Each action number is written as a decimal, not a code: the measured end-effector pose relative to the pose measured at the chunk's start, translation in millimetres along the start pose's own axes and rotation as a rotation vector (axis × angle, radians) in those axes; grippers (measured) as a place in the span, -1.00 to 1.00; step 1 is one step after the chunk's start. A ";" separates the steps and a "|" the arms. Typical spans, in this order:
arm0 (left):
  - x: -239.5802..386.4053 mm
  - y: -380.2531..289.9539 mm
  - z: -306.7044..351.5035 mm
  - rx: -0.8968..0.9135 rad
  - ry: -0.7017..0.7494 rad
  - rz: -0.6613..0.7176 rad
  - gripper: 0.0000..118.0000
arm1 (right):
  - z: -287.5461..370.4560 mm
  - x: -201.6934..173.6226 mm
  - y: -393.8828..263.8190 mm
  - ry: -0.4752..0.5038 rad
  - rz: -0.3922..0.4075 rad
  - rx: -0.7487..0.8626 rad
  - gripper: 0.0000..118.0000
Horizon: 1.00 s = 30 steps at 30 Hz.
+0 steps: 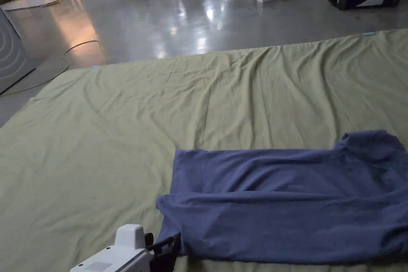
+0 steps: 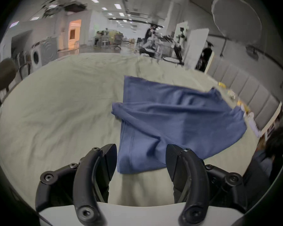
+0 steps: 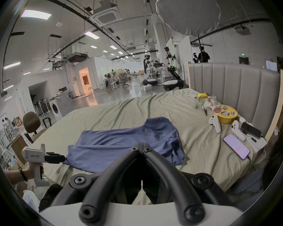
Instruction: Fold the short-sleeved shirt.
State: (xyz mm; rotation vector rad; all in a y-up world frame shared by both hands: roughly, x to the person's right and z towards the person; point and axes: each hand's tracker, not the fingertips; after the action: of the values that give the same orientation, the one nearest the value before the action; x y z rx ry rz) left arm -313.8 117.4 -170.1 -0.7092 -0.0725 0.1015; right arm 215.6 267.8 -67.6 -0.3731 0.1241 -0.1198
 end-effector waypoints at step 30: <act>29.9 14.4 -35.0 -0.178 0.025 -0.104 -0.85 | -208.1 65.5 -82.2 -0.232 0.230 -0.421 -0.82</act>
State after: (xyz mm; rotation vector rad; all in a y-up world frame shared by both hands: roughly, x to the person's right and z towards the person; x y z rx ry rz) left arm -281.6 109.2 -205.0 -0.8824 -0.0950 -0.0133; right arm 242.7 108.8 -235.9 -0.7854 -0.0394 0.1806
